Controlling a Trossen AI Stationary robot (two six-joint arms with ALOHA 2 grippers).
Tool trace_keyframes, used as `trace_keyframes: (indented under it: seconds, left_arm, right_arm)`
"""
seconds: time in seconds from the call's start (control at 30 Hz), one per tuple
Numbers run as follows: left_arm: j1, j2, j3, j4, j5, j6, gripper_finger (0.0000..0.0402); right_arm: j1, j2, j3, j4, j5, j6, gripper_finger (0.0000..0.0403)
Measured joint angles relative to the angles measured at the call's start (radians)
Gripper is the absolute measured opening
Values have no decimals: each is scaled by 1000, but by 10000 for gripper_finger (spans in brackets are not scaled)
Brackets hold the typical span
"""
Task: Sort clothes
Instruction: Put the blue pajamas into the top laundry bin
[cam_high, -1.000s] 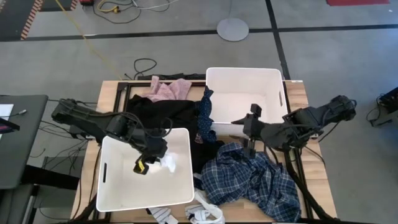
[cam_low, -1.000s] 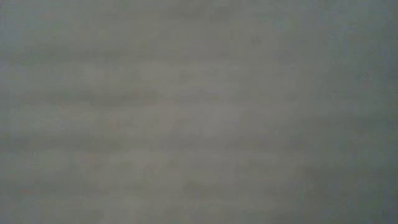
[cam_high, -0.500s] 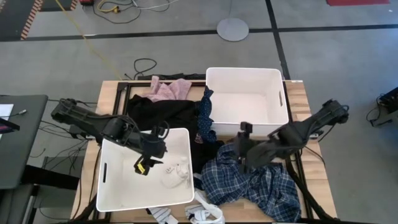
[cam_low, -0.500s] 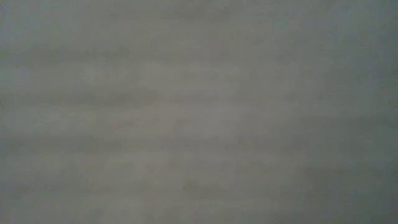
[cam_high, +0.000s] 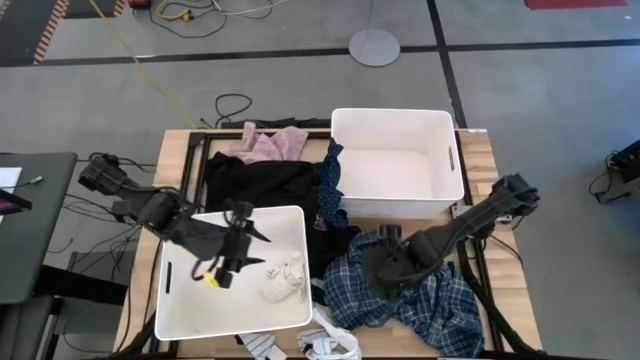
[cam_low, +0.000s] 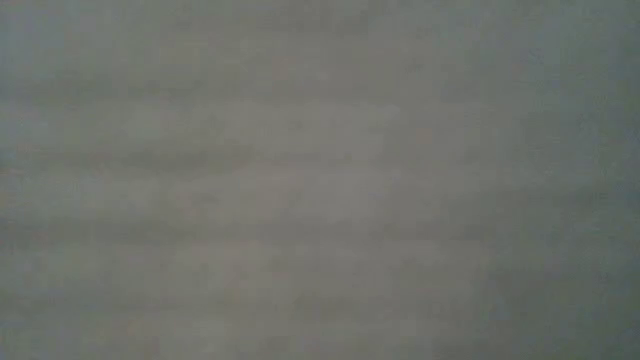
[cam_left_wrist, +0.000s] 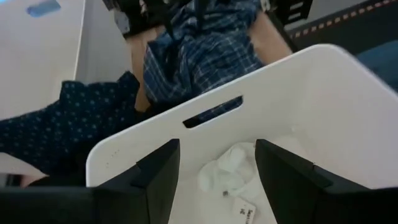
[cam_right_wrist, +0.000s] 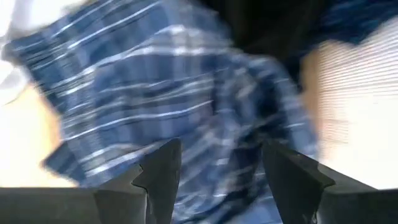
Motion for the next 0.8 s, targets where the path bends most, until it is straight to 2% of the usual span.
trace_keyframes:
  seconds: [0.27,0.6,0.7,0.8]
  left_arm:
    - [-44,-17,0,13,-33,-16,203]
    - [-52,-17,0,15,-34,-43,203]
    - [-57,-17,0,15,-34,-51,203]
    - [-57,-17,0,15,-41,-60,203]
  right_arm:
    - [60,129,0,-11,-17,102,250]
    - [60,293,0,74,-74,79,291]
    - [57,345,0,74,-72,52,283]
    - [69,391,1,92,-53,4,247]
